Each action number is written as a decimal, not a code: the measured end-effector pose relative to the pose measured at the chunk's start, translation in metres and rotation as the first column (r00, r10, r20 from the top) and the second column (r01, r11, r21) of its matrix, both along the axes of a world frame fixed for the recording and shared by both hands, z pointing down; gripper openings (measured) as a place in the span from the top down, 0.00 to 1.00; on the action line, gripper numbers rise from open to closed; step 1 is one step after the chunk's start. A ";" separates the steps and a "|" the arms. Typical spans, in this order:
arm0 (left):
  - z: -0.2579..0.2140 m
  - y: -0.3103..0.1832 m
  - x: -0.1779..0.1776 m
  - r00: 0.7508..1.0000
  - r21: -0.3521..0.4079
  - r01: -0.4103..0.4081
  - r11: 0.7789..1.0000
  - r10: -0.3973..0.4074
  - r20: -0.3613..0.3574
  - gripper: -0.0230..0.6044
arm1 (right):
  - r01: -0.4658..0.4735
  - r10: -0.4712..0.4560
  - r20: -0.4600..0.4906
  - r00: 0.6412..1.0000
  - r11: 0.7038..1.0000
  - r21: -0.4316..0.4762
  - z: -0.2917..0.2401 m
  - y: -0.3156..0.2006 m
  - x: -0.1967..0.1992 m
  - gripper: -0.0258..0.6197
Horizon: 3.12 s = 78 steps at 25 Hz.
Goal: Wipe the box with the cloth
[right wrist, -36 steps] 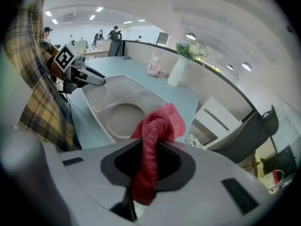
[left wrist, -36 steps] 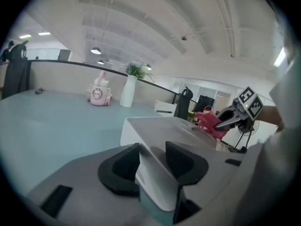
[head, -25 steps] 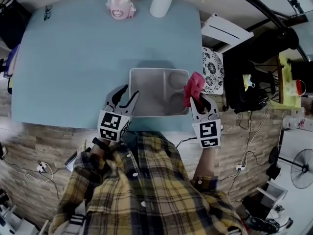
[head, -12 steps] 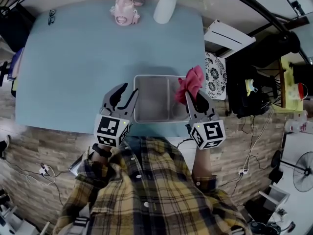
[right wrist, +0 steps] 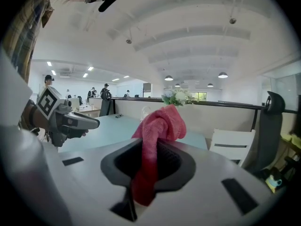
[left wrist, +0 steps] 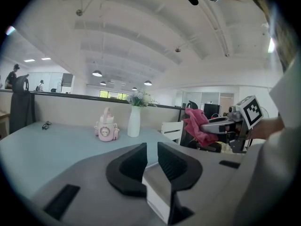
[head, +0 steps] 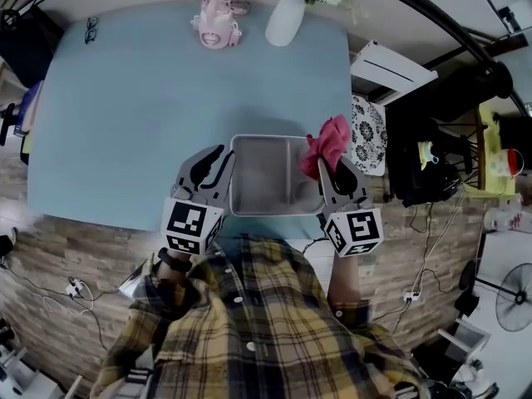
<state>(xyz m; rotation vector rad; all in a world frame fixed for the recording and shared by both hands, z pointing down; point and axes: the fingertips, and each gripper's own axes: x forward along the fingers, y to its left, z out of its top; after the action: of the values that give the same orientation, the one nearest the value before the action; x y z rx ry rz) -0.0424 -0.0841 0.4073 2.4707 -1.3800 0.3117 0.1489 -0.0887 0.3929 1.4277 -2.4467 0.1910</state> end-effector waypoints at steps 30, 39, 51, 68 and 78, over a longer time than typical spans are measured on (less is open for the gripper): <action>0.003 -0.006 -0.002 1.000 -0.004 0.012 1.000 -0.012 0.018 0.98 | 0.014 -0.011 0.041 0.999 0.999 -0.052 0.013 -0.001 0.000 0.85; 0.003 -0.004 -0.003 1.000 -0.003 0.007 1.000 -0.007 0.020 0.98 | -0.004 0.006 0.037 0.999 0.999 -0.054 0.014 0.002 0.002 0.86; 0.006 -0.001 0.001 1.000 -0.014 -0.014 1.000 0.015 0.027 0.98 | -0.007 0.009 0.027 1.000 0.998 -0.066 0.016 0.006 0.003 0.86; 0.006 0.005 -0.001 1.000 -0.003 -0.001 1.000 0.001 0.026 0.98 | -0.026 0.028 0.024 0.999 0.997 -0.073 0.018 0.014 0.006 0.86; 0.006 0.005 0.000 1.000 -0.003 -0.001 1.000 0.002 0.025 0.98 | -0.032 0.034 0.031 0.999 0.996 -0.079 0.020 0.014 0.008 0.86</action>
<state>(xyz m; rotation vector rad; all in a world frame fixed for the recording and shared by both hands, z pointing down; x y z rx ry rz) -0.0422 -0.0789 0.4135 2.4736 -1.3864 0.3452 0.1565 -0.0742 0.4132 1.4428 -2.4137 0.3162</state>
